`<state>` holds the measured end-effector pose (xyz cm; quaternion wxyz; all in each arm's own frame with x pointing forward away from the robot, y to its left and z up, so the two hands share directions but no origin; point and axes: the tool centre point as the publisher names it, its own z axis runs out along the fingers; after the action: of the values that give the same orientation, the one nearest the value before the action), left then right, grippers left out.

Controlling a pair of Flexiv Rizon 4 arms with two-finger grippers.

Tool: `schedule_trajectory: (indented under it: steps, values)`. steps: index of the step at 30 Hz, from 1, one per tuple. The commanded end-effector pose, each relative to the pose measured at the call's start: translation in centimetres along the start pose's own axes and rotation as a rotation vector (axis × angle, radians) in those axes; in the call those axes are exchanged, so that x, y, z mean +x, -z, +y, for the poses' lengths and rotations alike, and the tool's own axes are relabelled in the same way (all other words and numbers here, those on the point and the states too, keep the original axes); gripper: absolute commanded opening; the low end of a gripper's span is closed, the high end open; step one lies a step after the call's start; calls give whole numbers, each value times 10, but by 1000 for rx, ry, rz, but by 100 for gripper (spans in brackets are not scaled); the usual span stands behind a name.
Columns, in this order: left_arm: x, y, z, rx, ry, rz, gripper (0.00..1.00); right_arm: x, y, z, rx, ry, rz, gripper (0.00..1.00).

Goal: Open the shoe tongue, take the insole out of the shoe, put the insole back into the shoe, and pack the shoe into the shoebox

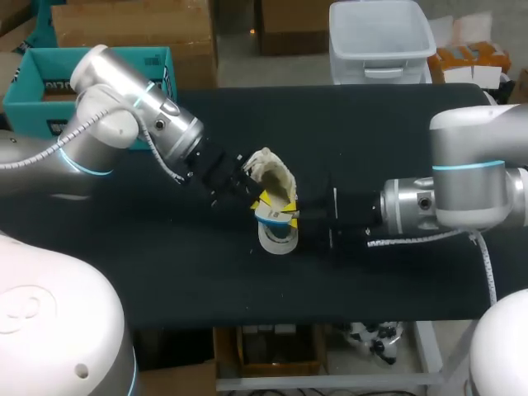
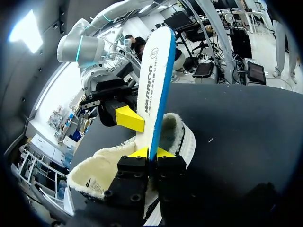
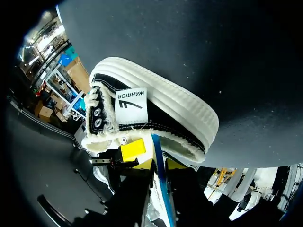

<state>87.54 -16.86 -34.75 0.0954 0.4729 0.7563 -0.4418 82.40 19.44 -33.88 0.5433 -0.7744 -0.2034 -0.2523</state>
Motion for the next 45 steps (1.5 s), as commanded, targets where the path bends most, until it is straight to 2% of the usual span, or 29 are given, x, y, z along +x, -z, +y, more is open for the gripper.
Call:
schedule_trajectory:
  steps: [1, 3, 6, 7, 8, 9, 11, 13, 14, 15, 16, 17, 19, 32, 37, 41, 42, 43, 44, 45]
  values:
    - [1, -5, -2, -10, 2, -9, 0, -3, 4, -3, -4, 0, 5, 11]
    - [2, -5, -3, -15, 4, -10, 0, -4, 4, -2, 6, 6, 5, 0]
    - [2, -3, -8, -16, 5, -10, 0, -4, 3, -1, 9, 9, 3, 0]
    - [3, -1, -12, -11, 1, -11, 34, -4, 3, 1, 11, 11, 2, 0]
    - [3, 0, -14, -6, -1, -13, 49, -4, 2, 1, 12, 12, 1, 0]
    - [4, 2, -18, -1, -8, -17, 80, -4, 2, 3, 15, 12, -1, 0]
    - [5, 4, -23, 13, -13, -26, 85, -4, 2, 4, 16, 13, -2, 0]
    - [6, 6, -25, 24, -11, -42, 83, -4, 2, 4, 18, 14, -3, 0]
    - [6, 6, -26, 26, -13, -42, 74, -3, 2, 4, 17, 15, -3, 0]
    - [6, 7, -29, 27, -19, -41, 56, -3, 2, 4, 17, 16, -4, 0]
    - [6, 7, -30, 28, -24, -40, 44, -3, 2, 4, 17, 17, -4, 0]
    - [7, 7, -31, 30, -28, -34, 25, -2, 1, 4, 16, 18, -5, 0]
    - [7, 6, -32, 22, -34, -30, 0, -1, 1, 5, 16, 19, -7, 0]
    - [-3, -5, 1, -44, -10, -36, 0, 10, -9, 35, 0, 9, -33, 0]
    - [-3, -5, 9, -50, 5, -29, 0, 12, -12, 37, -7, 6, -42, 0]
    - [-1, -4, 9, -49, 9, -29, 0, 11, -12, 30, -15, 7, -45, 0]
    - [-1, -4, 9, -48, 10, -30, 0, 11, -12, 26, -22, 9, -45, 21]
    - [0, -3, 9, -46, 10, -32, 0, 11, -11, 23, -31, 12, -44, 35]
    - [0, -3, 8, -44, 10, -33, 0, 11, -10, 18, -46, 16, -42, 42]
    - [0, -2, 8, -43, 10, -34, 0, 10, -8, 15, -55, 18, -41, 42]
